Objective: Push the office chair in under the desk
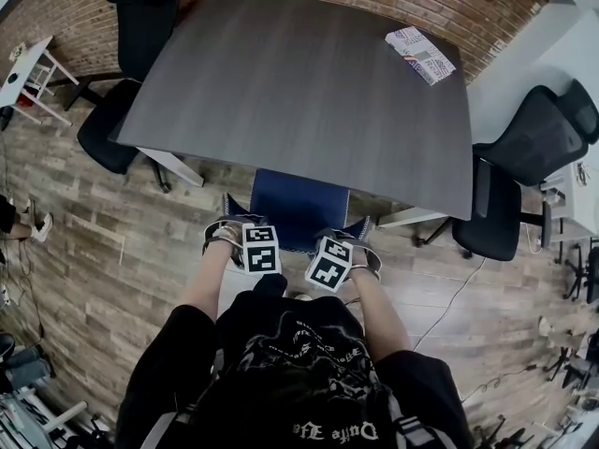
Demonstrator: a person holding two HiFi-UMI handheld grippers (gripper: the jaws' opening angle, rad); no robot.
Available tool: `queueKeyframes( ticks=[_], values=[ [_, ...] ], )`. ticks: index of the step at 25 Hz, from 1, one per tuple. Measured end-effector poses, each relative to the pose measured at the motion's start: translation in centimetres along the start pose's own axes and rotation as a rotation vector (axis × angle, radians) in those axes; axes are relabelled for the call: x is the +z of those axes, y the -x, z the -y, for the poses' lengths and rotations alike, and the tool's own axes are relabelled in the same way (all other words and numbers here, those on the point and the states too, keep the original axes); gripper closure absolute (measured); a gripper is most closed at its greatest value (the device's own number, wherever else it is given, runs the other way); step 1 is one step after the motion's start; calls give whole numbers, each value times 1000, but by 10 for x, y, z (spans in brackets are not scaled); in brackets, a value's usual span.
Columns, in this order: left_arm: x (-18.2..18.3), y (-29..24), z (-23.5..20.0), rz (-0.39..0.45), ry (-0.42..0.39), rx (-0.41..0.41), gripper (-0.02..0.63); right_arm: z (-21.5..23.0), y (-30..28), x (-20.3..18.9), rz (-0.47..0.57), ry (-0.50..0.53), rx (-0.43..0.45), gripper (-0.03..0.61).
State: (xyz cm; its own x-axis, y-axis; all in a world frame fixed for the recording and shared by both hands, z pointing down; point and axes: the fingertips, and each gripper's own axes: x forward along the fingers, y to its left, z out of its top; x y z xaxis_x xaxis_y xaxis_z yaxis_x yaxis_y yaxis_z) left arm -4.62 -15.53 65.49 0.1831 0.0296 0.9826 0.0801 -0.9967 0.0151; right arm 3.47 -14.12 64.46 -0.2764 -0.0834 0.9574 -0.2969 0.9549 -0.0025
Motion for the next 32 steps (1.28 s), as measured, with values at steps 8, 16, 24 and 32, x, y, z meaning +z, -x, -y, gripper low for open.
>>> queueKeyframes(
  ticks=[8,16,24,32],
  values=[
    [-2,1,-9,5,-6,-9,514,8,0,5,6,-8,-3,479],
    [-2,0,-19,5,-8,3,515,17,-2,6,2,-7,-10,479],
    [-2,0,-28,7,-18,6,514,25,-3,8,2,-7,-9,479],
    [-1,1,-41,6,-27,4,514,39,-2,10,4,-20,-23,479]
  ],
)
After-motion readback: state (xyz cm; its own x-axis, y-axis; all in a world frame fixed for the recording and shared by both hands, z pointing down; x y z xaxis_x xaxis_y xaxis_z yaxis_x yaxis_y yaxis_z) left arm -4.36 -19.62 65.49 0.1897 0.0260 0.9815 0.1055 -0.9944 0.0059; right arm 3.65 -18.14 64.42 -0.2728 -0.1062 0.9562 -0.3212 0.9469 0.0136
